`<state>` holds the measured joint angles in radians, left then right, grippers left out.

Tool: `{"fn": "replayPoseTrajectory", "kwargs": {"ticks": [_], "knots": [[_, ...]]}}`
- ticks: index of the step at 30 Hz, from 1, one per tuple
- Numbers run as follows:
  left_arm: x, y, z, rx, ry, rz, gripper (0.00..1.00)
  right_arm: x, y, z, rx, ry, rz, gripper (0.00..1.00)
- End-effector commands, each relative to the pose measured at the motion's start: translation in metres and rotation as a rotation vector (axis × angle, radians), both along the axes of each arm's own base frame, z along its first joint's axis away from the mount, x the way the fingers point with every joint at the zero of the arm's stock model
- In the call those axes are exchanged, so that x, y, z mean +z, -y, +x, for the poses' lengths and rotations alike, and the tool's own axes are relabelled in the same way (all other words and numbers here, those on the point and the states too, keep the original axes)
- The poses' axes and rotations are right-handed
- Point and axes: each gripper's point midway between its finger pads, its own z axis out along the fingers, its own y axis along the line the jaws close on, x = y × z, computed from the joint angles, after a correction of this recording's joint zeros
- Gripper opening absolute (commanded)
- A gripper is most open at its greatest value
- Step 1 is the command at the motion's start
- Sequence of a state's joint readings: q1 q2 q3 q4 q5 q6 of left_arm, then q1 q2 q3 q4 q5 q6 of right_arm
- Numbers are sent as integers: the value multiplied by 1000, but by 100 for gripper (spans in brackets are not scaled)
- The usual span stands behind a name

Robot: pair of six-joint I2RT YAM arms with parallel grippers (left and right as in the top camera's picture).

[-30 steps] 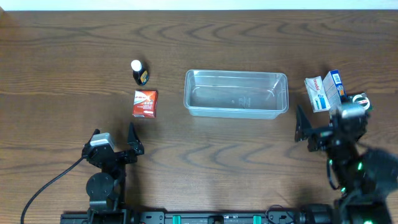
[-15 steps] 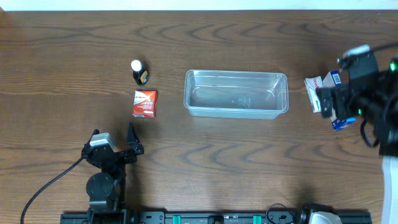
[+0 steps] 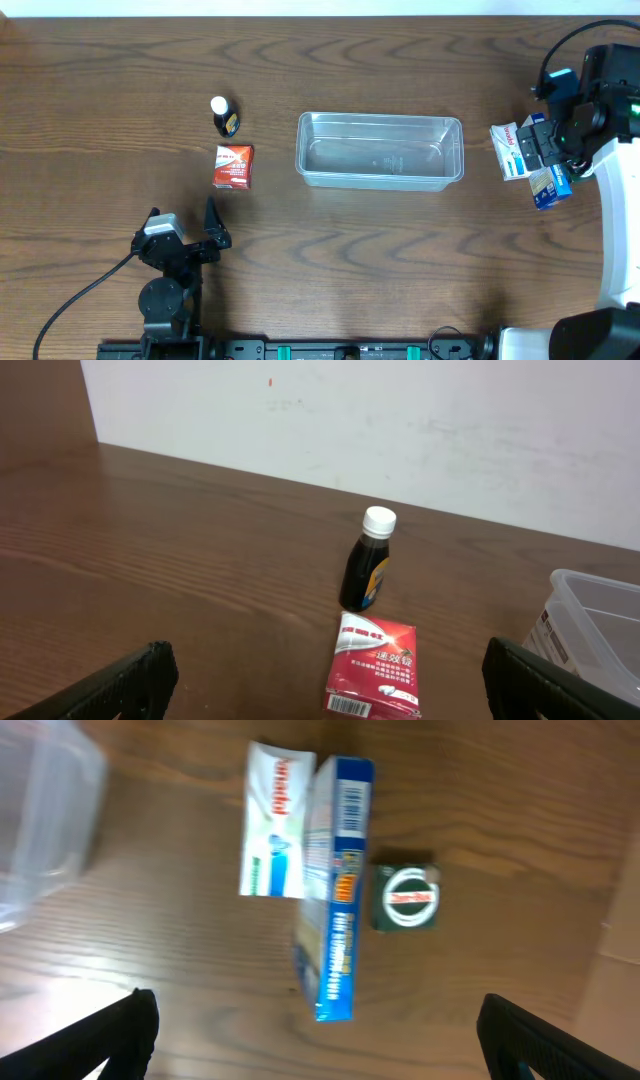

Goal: Pack container
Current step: 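Move the right gripper over the blue Kool Fever box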

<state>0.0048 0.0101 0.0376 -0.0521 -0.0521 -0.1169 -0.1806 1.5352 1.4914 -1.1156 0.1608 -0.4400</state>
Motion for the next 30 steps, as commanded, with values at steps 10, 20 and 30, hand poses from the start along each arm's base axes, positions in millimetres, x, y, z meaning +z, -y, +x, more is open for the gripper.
{"fn": "replayPoseTrajectory", "kwargs": {"ticks": [10,20,30], "knots": [[-18,-3,0,17,-40,-7,98,2,38,23,-68,137,89,99],[-18,-3,0,17,-40,-7,98,-21,34,33,-60,154,323,99],[-18,-3,0,17,-40,-7,98,-60,33,31,-84,32,367,91]]}}
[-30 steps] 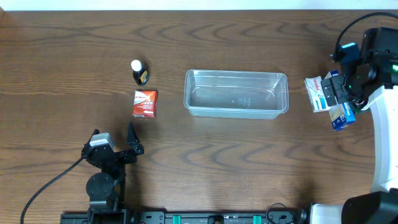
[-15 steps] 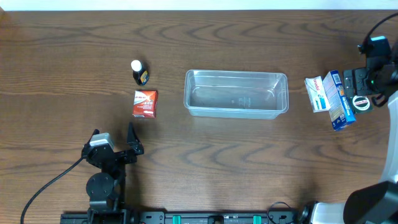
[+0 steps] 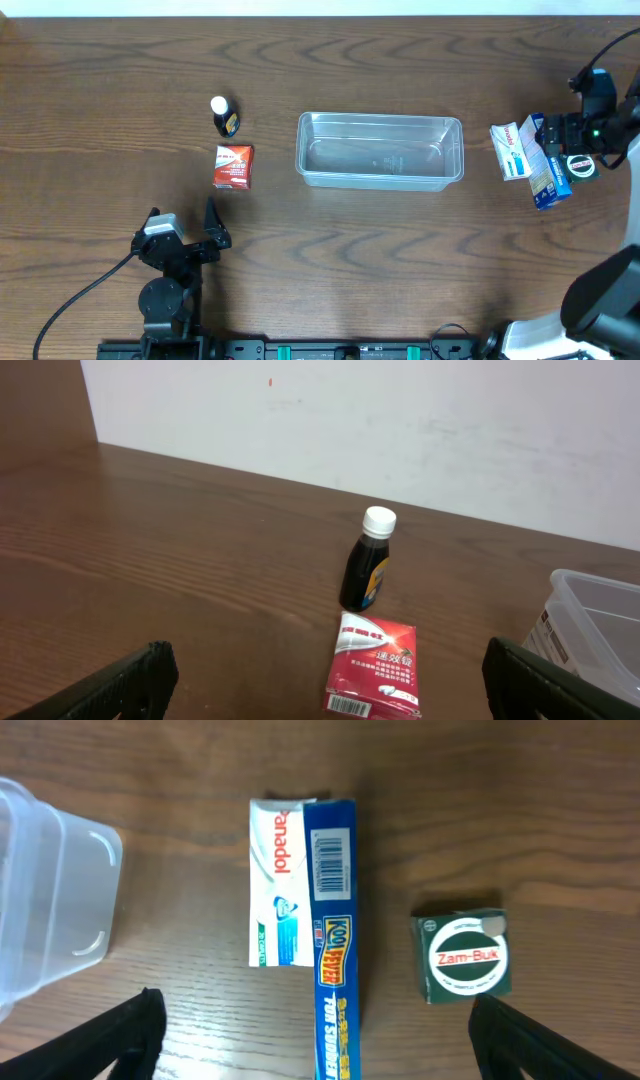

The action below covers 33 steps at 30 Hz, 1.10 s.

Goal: Pack container
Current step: 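Move the right gripper over the blue Kool Fever box, then lower the right gripper and grasp the blue Kool Fever box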

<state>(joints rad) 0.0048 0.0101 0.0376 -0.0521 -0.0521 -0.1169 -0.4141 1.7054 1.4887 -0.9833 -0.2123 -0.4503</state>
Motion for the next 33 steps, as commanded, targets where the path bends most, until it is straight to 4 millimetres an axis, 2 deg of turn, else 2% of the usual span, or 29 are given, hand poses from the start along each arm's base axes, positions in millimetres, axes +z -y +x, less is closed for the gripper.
{"fn": "replayPoseTrajectory", "kwargs": {"ticks": [1,7,14,17,27,33], "knots": [[-18,-3,0,17,-40,-7,98,-16,0,-1,-2,-40,27,89],[-18,-3,0,17,-40,-7,98,-39,9,-5,-49,-121,9,89],[-18,-3,0,17,-40,-7,98,-56,8,-6,-47,-162,28,88],[-18,-3,0,17,-40,-7,98,-59,9,-5,-48,-169,30,87],[-18,-3,0,17,-40,-7,98,-60,7,-6,-46,-174,34,68],[-18,-3,0,17,-40,-7,98,-65,-3,-5,-16,-182,28,71]]}}
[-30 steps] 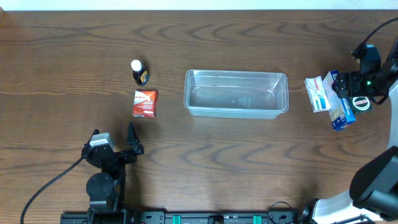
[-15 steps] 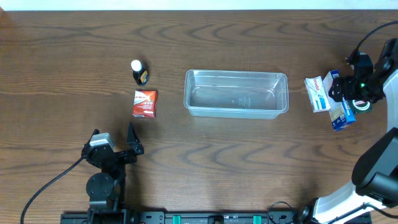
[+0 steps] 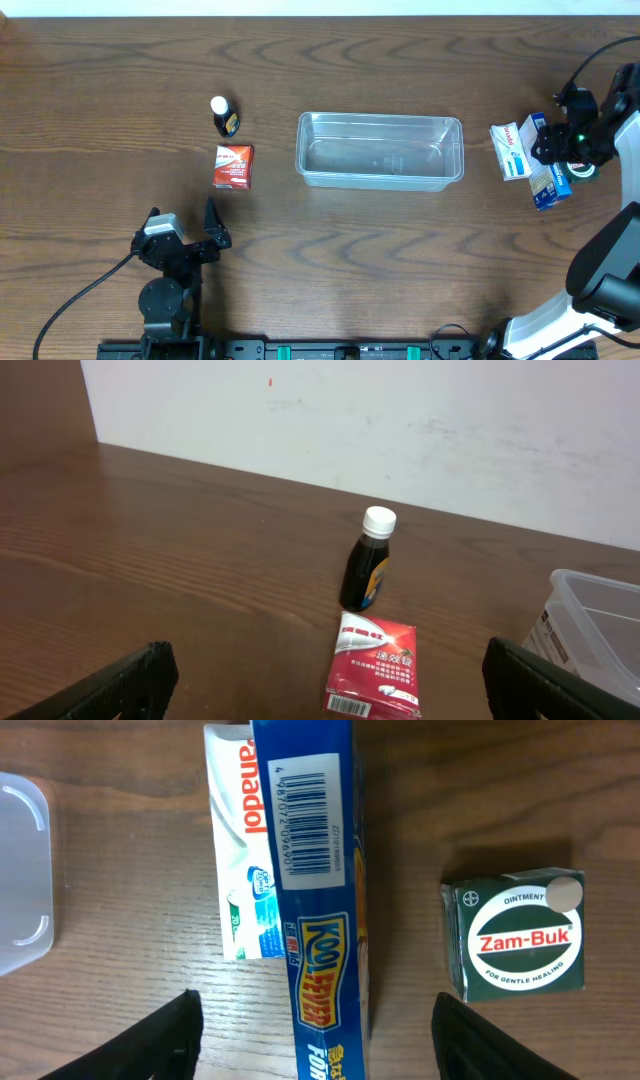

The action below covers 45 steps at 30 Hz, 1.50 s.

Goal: Pack container
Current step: 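Lower the right gripper and grasp the blue Kool Fever box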

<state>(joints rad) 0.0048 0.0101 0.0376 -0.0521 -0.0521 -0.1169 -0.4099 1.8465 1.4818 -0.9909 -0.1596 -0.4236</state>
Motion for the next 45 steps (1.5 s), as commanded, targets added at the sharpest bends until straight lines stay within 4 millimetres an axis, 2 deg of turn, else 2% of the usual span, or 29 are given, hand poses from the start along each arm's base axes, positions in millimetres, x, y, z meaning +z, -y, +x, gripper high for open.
{"fn": "replayPoseTrajectory", "kwargs": {"ticks": [1,9,15,18,25,34,38,45], "knots": [[-18,-3,0,17,-40,-7,98,-9,-10,-1,26,-20,4,72],[-18,-3,0,17,-40,-7,98,-22,-10,-1,65,-11,-21,73],[-18,-3,0,17,-40,-7,98,-22,-8,0,66,-6,-28,64],[-18,-3,0,17,-40,-7,98,-22,-6,0,65,-11,-41,57],[-18,-3,0,17,-40,-7,98,-23,0,-3,57,-29,-71,50],[-18,-3,0,17,-40,-7,98,-23,2,-4,46,-32,-84,50],[-18,-3,0,17,-40,-7,98,-23,1,-3,43,-30,-79,56],[-18,-3,0,17,-40,-7,98,-23,1,-3,44,-28,-77,53]]}}
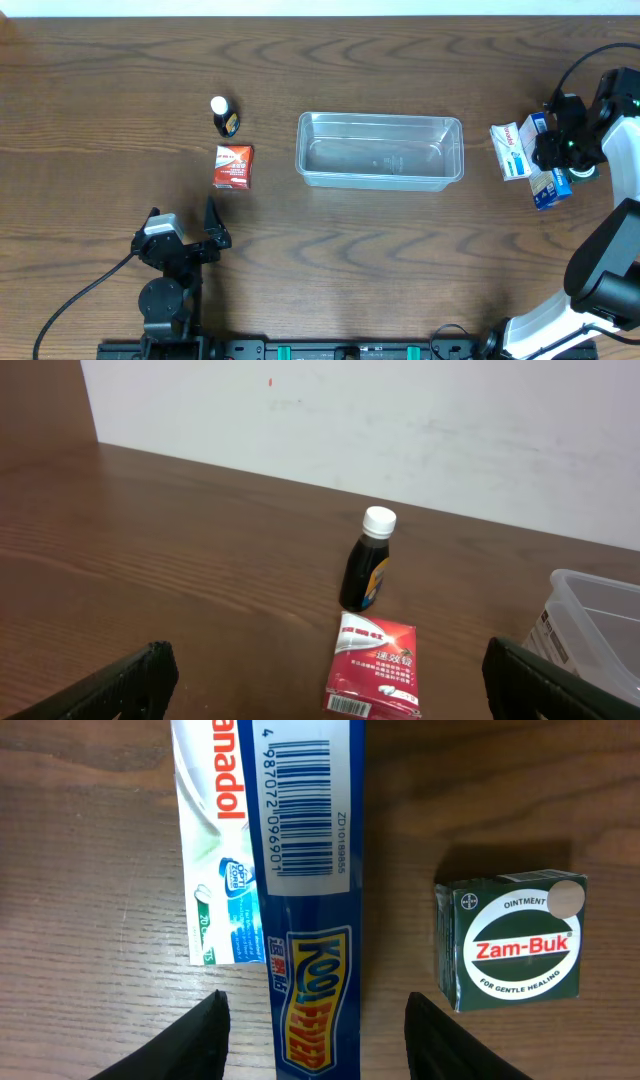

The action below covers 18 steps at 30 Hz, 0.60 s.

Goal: Pack container
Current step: 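Lower the right gripper and grasp the blue Kool Fever box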

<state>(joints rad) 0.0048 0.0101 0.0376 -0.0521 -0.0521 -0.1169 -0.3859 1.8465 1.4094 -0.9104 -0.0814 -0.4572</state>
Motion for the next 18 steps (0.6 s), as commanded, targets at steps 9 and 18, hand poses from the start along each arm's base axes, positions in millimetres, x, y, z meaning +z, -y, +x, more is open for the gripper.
{"fn": "replayPoseTrajectory", "kwargs": {"ticks": [9,18], "knots": [[-18,-3,0,17,-40,-7,98,-4,-2,0,4,-7,4,45],[-18,-3,0,17,-40,-7,98,-3,-1,3,4,6,-1,33]]}}
